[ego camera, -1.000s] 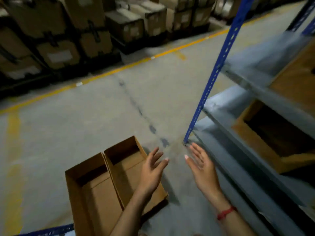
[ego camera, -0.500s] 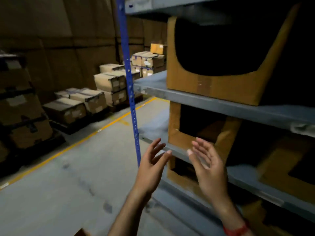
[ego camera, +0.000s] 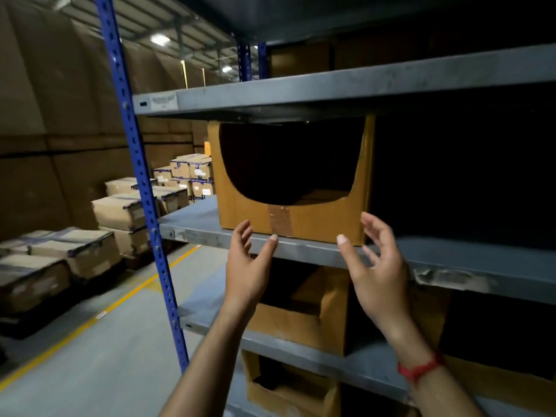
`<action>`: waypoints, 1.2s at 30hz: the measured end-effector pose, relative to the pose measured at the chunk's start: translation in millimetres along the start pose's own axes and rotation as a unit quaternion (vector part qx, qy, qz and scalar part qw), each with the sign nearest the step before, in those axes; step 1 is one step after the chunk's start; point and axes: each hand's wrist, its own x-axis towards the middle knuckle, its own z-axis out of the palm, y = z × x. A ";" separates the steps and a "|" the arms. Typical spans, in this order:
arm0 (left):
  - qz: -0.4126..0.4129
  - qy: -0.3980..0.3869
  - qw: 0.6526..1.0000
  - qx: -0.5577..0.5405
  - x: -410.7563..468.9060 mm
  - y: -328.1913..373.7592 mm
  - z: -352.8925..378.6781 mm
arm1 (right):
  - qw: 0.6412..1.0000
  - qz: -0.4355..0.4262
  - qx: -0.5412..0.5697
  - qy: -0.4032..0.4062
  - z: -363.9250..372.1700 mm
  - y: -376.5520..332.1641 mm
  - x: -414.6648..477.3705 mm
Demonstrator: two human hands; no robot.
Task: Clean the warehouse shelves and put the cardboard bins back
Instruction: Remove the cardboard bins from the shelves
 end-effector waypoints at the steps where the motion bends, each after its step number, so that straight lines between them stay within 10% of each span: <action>1: -0.001 0.008 1.000 0.001 11.1 1.2 -1.0 | 1.000 -0.009 -0.018 0.008 4.0 1.0 9.5; 36: -0.096 0.015 0.995 -0.005 167.0 -40.6 -30.9 | 0.967 0.205 -0.025 0.150 52.7 31.9 94.6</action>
